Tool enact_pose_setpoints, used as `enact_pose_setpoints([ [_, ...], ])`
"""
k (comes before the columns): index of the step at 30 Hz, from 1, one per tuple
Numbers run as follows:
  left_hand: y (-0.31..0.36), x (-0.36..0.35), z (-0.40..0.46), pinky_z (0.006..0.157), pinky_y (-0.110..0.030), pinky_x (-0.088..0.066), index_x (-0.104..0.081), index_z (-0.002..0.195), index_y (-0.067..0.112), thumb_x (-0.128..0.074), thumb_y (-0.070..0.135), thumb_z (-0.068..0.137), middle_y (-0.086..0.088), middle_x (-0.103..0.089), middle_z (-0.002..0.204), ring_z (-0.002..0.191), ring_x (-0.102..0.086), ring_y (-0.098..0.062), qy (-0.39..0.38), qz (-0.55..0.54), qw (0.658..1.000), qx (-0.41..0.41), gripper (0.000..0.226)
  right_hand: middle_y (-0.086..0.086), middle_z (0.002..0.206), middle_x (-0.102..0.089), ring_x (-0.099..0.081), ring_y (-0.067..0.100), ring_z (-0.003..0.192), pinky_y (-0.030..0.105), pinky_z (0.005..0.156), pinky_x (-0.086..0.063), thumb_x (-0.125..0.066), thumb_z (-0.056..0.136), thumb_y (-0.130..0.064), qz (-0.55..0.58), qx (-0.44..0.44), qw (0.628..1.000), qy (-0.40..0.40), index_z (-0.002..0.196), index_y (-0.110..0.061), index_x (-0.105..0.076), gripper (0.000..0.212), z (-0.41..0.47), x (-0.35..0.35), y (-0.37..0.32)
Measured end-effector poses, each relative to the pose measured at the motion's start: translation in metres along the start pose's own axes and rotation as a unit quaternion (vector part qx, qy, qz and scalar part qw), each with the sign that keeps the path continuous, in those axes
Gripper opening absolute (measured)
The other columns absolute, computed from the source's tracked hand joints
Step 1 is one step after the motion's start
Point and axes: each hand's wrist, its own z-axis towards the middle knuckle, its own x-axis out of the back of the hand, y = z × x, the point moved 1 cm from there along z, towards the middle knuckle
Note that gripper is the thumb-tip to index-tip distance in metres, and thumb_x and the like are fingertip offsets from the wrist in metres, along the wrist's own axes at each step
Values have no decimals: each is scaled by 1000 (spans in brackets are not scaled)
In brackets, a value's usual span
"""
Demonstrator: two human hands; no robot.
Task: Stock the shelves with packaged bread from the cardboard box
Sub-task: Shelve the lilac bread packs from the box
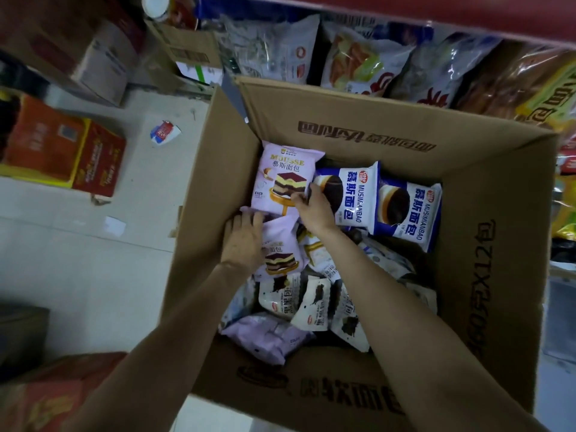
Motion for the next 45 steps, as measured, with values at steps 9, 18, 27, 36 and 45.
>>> enact_pose_setpoints([
  [9, -15, 1, -8, 91, -36, -43, -21, 147, 17, -66, 35, 84, -11, -48, 135, 115, -52, -31, -78, 32, 994, -75, 79, 16, 125, -56, -55, 34, 113, 42, 92, -47, -68, 84, -31, 8, -60, 997, 40, 125, -6, -33, 59, 21, -9, -20],
  [18, -13, 20, -40, 79, -38, -48, -37, 142, 23, -71, 29, 78, -11, -56, 122, 102, -60, -36, -29, -140, 990, -5, 73, 8, 111, -48, -51, 25, 92, 30, 72, -38, -69, 85, -24, 93, -28, 993, 67, 127, -11, -33, 56, 0, 12, -48],
  [27, -3, 93, -78, 66, -29, -46, -48, 126, 23, -80, 25, 69, -3, -67, 107, 92, -64, -30, 146, -311, 939, 12, 65, 11, 130, -52, -54, 35, 92, 40, 65, -34, -59, 94, -20, 2, 94, 973, 211, 137, -17, -37, 49, -120, 108, -31],
  [36, 28, 218, -80, 78, -30, -54, -51, 116, 21, -75, 29, 79, 7, -65, 106, 97, -64, -8, 189, -582, 791, -21, 44, 0, 121, -58, -58, 15, 109, 35, 84, -50, -57, 92, -6, 136, 199, 937, 253, 124, -26, -48, 39, -218, 213, -104],
  [45, 56, 342, -65, 71, -24, -48, -54, 103, 25, -72, 45, 78, 18, -64, 89, 85, -63, -8, 333, -512, 790, -58, 37, 9, 125, -57, -58, 27, 112, 34, 88, -52, -56, 88, -10, 267, 325, 862, 284, 120, -31, -42, 41, -162, 294, -229],
])
